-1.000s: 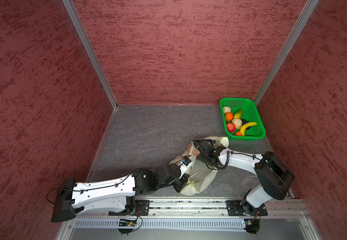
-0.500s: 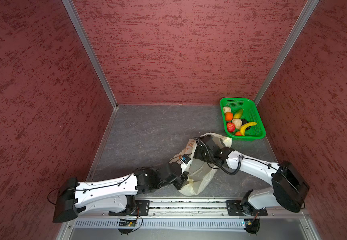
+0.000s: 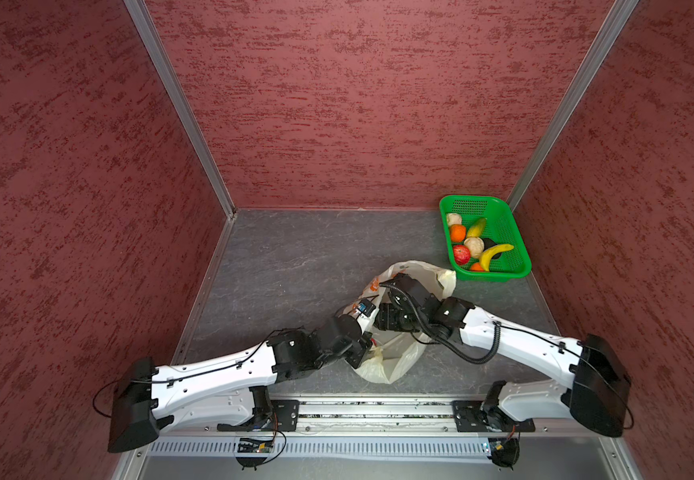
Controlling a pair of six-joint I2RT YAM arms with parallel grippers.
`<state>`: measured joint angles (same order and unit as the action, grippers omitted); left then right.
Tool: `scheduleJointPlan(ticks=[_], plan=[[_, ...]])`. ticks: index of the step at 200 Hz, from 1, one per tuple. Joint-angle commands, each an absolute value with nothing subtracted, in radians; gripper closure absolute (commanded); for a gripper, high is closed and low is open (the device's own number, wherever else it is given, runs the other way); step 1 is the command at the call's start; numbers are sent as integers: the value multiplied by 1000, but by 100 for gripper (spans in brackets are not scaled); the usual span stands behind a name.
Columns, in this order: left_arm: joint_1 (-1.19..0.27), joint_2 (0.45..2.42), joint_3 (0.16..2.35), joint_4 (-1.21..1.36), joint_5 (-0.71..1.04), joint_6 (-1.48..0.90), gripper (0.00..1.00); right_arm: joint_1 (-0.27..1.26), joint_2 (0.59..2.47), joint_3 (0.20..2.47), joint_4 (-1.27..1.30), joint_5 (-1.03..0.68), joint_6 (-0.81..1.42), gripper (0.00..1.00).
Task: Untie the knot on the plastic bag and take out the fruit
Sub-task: 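Lift the green lime out with the right gripper toward the green basket, then lower the lime into the green basket and open the right gripper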
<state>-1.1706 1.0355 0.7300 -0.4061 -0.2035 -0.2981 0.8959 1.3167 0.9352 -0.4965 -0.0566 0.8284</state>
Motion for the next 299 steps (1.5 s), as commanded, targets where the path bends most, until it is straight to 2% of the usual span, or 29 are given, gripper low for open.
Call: scheduleJointPlan(ticks=[1, 59, 124, 152, 198, 243, 299], plan=[[-1154, 1036, 761, -428, -216, -283, 100, 914, 1264, 985, -590, -38, 817, 42], [-1139, 1031, 773, -449, -226, -280, 100, 917, 1139, 1086, -739, -10, 836, 43], [-1145, 1039, 776, -459, -230, -285, 100, 871, 1139, 1316, -813, 49, 796, 42], [-1151, 1032, 777, -467, -233, -280, 100, 765, 1162, 1412, -834, 56, 749, 43], [-1155, 1019, 780, -480, -234, -265, 100, 501, 1181, 1474, -820, 24, 675, 43], [-1157, 1004, 778, -484, -227, -260, 100, 252, 1197, 1331, -637, 27, 664, 43], [-1157, 997, 780, -490, -203, -246, 100, 89, 1349, 1174, -316, 95, 694, 43]])
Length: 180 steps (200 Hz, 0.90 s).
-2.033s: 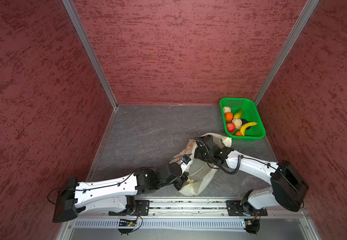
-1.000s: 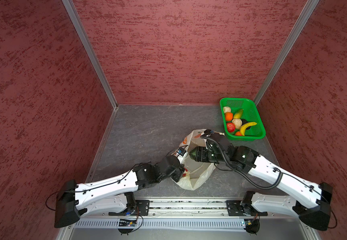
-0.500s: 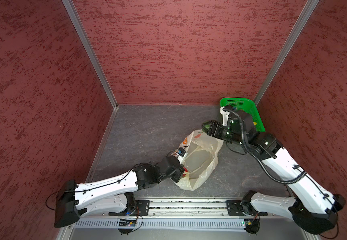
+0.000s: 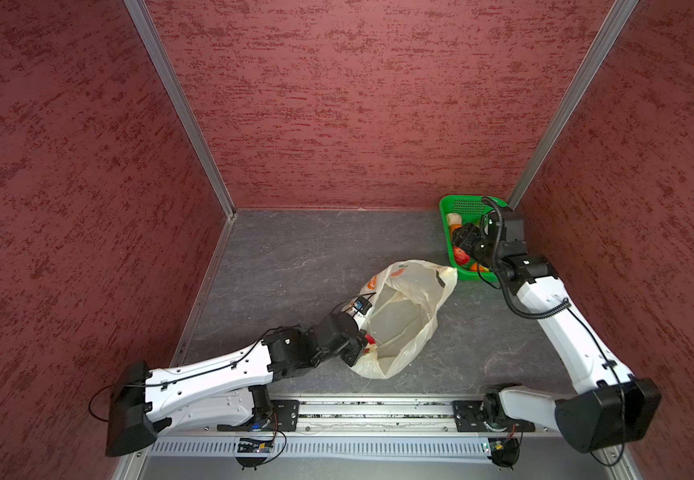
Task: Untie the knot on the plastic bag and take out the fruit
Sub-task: 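Lower the lime into the green basket and open the right gripper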
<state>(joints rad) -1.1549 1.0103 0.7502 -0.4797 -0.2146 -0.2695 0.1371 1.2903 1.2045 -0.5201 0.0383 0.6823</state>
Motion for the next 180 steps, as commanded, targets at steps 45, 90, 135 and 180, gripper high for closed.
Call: scheduleJointPlan(ticks=[45, 90, 135, 180], plan=[[-1157, 991, 780, -495, -200, -251, 100, -31, 1579, 1196, -144, 103, 708, 42], [-1158, 972, 770, -516, -201, -256, 100, -103, 1792, 1315, -89, 121, 741, 42], [-1159, 945, 755, -524, -206, -256, 100, -137, 1957, 1485, -122, 173, 765, 39], [-1161, 906, 722, -523, -187, -256, 100, -159, 2072, 1625, -210, 202, 792, 17]])
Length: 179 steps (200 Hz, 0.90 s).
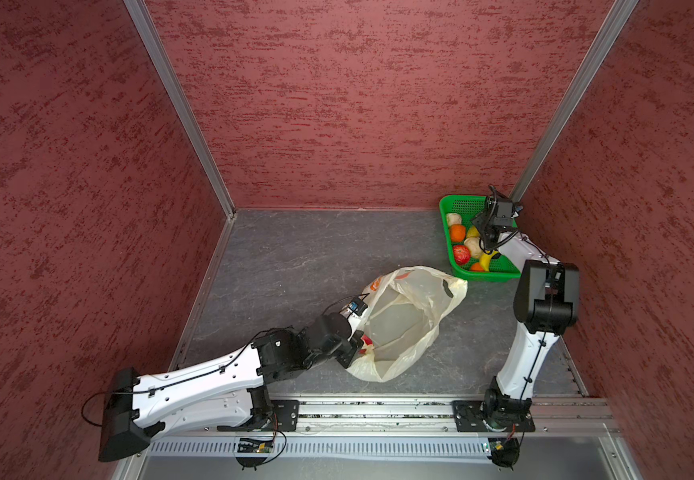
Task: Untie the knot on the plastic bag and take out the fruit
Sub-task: 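Lower the lime into the green basket and open the right gripper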
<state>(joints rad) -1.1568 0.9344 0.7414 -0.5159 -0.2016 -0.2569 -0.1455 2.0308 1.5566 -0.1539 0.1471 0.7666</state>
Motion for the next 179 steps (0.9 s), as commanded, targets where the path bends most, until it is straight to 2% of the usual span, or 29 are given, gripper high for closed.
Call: scheduleJointPlan(ticks=[1, 33, 89, 179], plan=[[-1161, 907, 722, -523, -187, -255, 100, -158, 2074, 1628, -214, 203, 792, 16], [-1161, 886, 714, -533, -186, -242, 100, -159, 2069, 1654, -250, 232, 782, 6], [-1160, 873, 704, -524, -172, -219, 100, -154, 1961, 1559, -231, 188, 756, 5], [-1155, 876, 686, -467, -158, -155, 100, -40, 1550, 1219, -255, 65, 765, 5]])
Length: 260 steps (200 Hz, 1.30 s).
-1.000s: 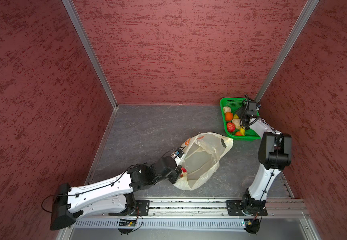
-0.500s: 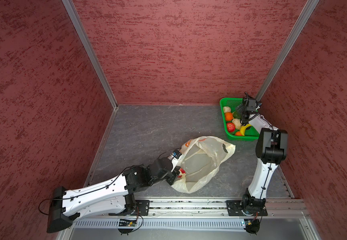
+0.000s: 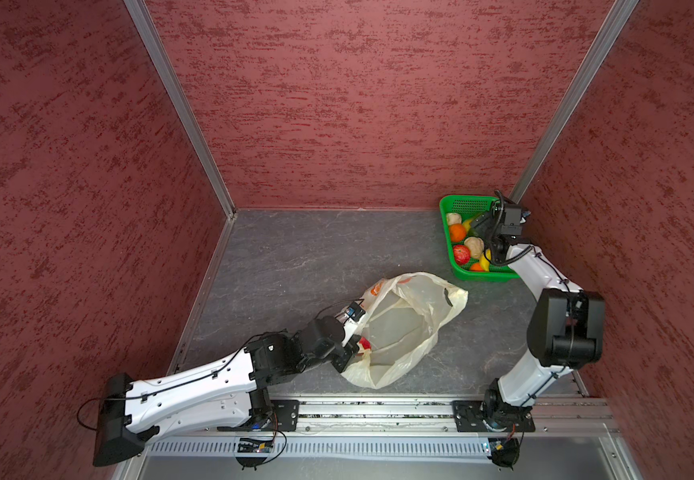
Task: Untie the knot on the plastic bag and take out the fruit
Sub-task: 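Lower the lime into the green basket and open the right gripper, then move the right gripper from the basket into the bag mouth toward the red apple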
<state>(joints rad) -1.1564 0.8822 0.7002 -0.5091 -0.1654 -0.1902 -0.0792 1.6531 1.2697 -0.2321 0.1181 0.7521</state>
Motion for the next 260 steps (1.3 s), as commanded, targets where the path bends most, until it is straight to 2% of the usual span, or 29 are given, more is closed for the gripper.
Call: scheduleJointPlan(ticks=[1, 37, 101, 200, 260], plan=[[-1155, 875, 686, -466, -158, -154, 100, -39, 1547, 1217, -258, 63, 764, 5], [-1148, 865, 684, -442, -159, -122, 100, 70, 1384, 1184, -365, 0, 738, 5], [-1117, 871, 679, -383, -144, -65, 100, 394, 1183, 1249, -605, -3, 745, 5], [-1017, 862, 674, -361, -62, -6, 100, 901, 1161, 1377, -824, 92, 794, 4], [-1000, 859, 660, -343, -45, -4, 100, 1102, 1159, 1237, -802, 191, 869, 4]])
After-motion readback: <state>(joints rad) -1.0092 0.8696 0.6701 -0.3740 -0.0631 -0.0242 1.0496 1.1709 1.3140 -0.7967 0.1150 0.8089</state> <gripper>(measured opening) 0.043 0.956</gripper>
